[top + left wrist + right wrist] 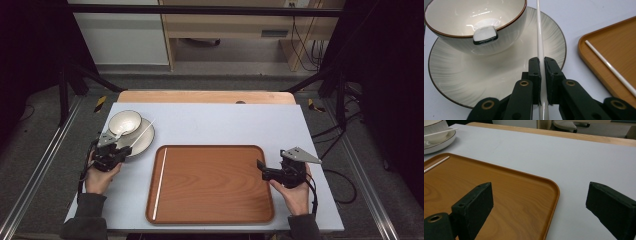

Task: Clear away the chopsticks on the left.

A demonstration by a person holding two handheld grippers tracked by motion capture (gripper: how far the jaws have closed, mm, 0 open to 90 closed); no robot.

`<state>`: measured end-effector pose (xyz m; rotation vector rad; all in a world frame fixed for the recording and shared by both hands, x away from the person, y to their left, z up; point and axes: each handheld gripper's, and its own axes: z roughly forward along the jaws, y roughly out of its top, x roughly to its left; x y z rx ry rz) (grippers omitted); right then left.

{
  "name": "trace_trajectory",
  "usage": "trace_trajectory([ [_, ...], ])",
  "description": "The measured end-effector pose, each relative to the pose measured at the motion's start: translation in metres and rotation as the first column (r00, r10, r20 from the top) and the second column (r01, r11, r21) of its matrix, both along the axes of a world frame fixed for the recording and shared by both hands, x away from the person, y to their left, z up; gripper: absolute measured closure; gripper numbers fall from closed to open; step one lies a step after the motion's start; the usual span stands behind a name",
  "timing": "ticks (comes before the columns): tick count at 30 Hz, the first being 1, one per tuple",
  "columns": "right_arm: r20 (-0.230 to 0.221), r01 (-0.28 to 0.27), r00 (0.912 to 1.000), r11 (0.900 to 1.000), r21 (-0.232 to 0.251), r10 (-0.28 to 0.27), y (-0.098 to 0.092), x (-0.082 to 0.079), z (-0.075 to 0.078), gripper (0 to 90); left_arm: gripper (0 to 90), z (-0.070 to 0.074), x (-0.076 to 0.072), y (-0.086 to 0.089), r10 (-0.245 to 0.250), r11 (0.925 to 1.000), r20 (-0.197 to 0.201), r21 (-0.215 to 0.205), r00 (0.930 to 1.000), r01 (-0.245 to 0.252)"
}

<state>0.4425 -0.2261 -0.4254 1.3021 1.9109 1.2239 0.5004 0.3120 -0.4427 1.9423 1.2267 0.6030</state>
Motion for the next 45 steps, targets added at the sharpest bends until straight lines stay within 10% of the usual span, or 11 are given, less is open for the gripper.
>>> trace_trajectory([
  [12, 0.010, 0.006, 0.9999, 1.000, 0.013, -0.006, -0.004, -0.002, 0.002, 7.5, 84.2, 0.013, -0.029, -0.013, 0.067, 0.9955, 0.049, -0.070, 0.9966, -0.063],
  [23, 0.007, 0.014, 0.9999, 1.000, 0.018, -0.015, -0.006, -0.003, 0.002, 7.4, 84.1, 0.027, -0.056, -0.036, 0.167, 0.9833, 0.125, -0.094, 0.9780, -0.156],
  [45, 0.028, 0.022, 0.9994, 0.999, 0.025, -0.022, -0.006, -0.006, 0.008, 7.5, 84.2, 0.021, -0.103, -0.075, 0.286, 0.9526, 0.122, -0.144, 0.9504, -0.268],
])
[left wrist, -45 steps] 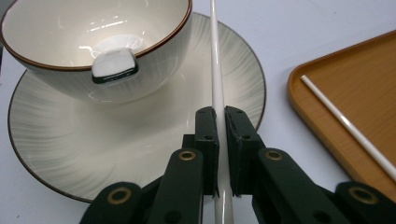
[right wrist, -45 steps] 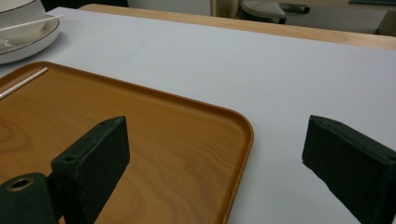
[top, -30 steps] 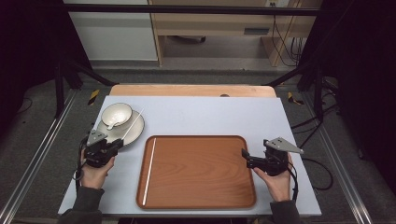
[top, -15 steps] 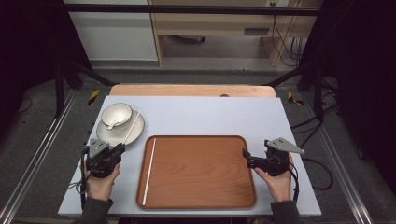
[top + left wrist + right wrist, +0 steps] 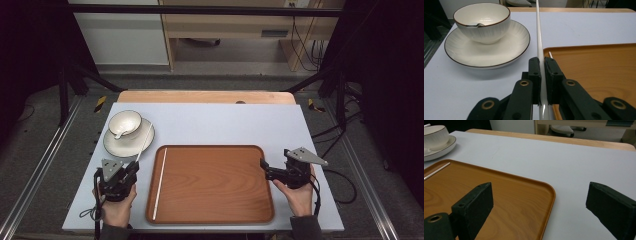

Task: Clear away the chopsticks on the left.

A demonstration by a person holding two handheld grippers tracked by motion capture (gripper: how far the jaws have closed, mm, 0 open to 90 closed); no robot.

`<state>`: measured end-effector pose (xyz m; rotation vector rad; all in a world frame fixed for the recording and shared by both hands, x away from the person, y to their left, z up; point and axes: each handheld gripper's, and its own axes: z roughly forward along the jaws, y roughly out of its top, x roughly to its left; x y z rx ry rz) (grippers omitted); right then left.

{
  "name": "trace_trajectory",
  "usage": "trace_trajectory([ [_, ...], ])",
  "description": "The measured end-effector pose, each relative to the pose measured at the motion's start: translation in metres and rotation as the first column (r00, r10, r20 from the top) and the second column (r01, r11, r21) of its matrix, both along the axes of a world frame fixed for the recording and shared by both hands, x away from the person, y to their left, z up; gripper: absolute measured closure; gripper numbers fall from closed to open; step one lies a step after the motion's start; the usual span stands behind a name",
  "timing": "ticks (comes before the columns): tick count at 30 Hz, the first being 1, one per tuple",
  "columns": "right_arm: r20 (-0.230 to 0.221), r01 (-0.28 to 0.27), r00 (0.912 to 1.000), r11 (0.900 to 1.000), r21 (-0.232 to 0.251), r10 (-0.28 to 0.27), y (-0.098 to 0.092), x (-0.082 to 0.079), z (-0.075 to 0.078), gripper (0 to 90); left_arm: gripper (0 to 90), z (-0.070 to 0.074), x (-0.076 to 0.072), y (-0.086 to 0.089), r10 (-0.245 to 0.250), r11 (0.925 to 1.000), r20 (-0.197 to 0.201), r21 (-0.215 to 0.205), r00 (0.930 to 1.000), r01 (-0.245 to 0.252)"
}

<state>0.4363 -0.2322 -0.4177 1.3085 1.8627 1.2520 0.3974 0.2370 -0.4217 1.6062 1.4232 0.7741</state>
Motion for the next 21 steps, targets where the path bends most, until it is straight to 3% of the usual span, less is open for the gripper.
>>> trace_trajectory([
  [8, -0.005, -0.003, 1.0000, 1.000, -0.004, 0.003, 0.000, 0.001, -0.001, 7.5, 84.2, -0.010, -0.015, -0.012, 0.019, 0.9984, 0.021, -0.054, 0.9996, -0.018],
  [13, -0.010, -0.005, 0.9999, 1.000, -0.001, 0.005, 0.002, 0.001, -0.002, 7.5, 84.2, -0.022, -0.021, -0.024, 0.020, 0.9961, 0.009, -0.087, 0.9998, -0.019],
  [21, -0.016, -0.013, 0.9998, 1.000, -0.009, 0.013, 0.004, 0.002, -0.004, 7.6, 84.2, -0.040, -0.025, -0.047, 0.003, 0.9973, -0.024, -0.073, 0.9997, -0.005],
])
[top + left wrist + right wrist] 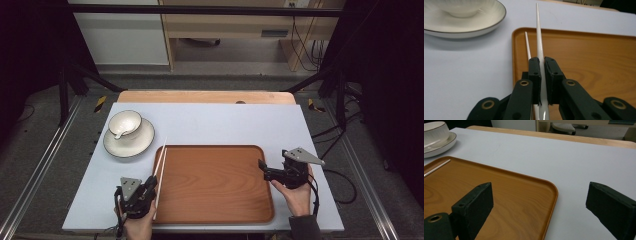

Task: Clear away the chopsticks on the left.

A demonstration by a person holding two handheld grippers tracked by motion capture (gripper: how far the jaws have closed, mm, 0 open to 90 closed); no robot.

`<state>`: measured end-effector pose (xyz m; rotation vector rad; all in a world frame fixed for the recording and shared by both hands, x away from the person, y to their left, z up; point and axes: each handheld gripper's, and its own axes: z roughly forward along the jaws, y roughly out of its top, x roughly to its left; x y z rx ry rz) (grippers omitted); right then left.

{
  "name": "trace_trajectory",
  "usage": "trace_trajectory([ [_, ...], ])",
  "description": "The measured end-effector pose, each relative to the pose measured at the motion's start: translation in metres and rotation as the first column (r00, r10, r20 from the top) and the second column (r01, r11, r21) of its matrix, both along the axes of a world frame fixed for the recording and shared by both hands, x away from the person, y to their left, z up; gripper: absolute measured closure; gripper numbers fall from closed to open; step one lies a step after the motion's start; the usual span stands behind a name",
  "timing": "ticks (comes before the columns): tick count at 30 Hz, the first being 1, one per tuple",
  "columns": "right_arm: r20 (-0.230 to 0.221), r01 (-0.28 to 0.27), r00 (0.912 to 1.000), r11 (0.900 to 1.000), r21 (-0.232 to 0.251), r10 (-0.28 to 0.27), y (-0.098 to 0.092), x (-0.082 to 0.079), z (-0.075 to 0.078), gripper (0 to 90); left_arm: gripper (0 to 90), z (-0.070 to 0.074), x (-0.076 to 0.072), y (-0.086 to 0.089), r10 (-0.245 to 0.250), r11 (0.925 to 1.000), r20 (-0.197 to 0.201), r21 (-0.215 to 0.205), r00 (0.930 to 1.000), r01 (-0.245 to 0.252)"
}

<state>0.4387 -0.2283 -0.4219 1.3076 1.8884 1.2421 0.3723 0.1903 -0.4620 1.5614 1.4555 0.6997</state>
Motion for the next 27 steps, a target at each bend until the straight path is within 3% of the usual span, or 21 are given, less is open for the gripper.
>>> trace_trajectory([
  [14, -0.009, -0.002, 1.0000, 1.000, -0.009, 0.001, 0.001, 0.001, -0.002, 7.6, 84.2, -0.019, -0.002, -0.011, -0.001, 0.9997, -0.046, 0.023, 0.9989, 0.002],
  [27, -0.011, -0.005, 0.9999, 1.000, -0.012, 0.005, 0.002, 0.001, -0.003, 7.6, 84.1, -0.023, 0.004, -0.018, -0.008, 0.9981, -0.100, 0.060, 0.9950, 0.014],
])
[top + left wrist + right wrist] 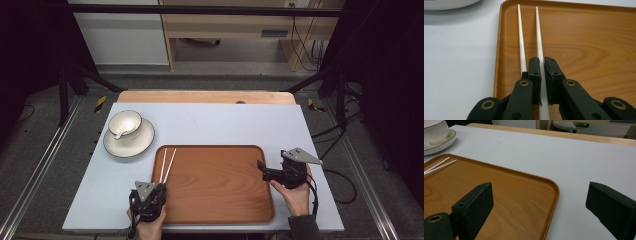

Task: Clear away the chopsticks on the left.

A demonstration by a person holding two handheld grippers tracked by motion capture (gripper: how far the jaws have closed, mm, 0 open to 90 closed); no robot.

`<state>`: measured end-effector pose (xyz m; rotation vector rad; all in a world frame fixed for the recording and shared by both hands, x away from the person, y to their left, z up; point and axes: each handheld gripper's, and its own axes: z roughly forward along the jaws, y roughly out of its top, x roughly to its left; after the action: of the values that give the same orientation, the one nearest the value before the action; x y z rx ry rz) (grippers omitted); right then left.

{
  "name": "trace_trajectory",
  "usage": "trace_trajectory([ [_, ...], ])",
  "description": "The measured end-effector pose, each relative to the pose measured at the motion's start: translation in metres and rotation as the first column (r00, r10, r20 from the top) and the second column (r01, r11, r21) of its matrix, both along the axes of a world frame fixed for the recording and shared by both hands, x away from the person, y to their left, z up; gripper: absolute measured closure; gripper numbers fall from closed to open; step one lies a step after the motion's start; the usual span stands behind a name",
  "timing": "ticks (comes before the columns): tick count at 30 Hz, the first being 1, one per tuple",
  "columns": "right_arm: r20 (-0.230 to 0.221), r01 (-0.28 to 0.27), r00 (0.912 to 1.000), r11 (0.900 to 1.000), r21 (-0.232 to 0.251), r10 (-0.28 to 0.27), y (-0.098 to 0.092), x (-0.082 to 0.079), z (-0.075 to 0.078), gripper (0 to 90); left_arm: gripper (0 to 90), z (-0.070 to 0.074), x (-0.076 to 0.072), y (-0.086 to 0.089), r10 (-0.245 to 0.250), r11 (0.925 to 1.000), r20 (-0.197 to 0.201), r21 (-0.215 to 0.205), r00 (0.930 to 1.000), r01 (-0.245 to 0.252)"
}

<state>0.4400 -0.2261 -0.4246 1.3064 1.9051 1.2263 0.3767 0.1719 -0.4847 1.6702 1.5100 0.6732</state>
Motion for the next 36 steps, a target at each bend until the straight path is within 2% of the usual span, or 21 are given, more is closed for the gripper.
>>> trace_trajectory([
  [9, 0.001, -0.002, 1.0000, 1.000, 0.005, 0.002, 0.000, 0.000, 0.000, 7.6, 83.8, 0.000, 0.004, -0.002, -0.026, 0.9996, -0.051, 0.012, 0.9984, 0.026],
  [16, 0.001, -0.003, 1.0000, 1.000, 0.002, 0.003, 0.000, 0.000, 0.000, 7.6, 83.0, 0.000, 0.005, -0.003, -0.039, 0.9989, -0.057, 0.023, 0.9976, 0.040],
  [26, 0.001, -0.001, 1.0000, 1.000, 0.005, 0.001, 0.000, 0.000, 0.001, 7.6, 81.3, 0.001, 0.006, -0.002, -0.058, 0.9981, -0.058, 0.018, 0.9967, 0.059],
  [29, 0.002, -0.004, 1.0000, 1.000, 0.008, 0.004, 0.000, -0.001, 0.001, 7.6, 79.4, 0.005, 0.006, 0.000, -0.073, 0.9973, -0.039, 0.002, 0.9965, 0.074],
  [31, 0.004, -0.001, 1.0000, 1.000, 0.009, 0.001, 0.000, -0.001, 0.001, 7.6, 76.4, 0.010, 0.007, 0.002, -0.081, 0.9967, -0.031, 0.006, 0.9962, 0.082],
  [33, 0.007, 0.001, 1.0000, 1.000, 0.012, -0.001, -0.001, -0.001, 0.001, 7.6, 72.5, 0.019, 0.009, 0.006, -0.089, 0.9959, -0.009, 0.016, 0.9960, 0.089],
  [36, 0.014, 0.002, 0.9999, 1.000, 0.017, -0.003, -0.002, -0.002, 0.002, 7.6, 69.0, 0.031, 0.013, 0.011, -0.117, 0.9930, 0.034, -0.006, 0.9925, 0.118],
])
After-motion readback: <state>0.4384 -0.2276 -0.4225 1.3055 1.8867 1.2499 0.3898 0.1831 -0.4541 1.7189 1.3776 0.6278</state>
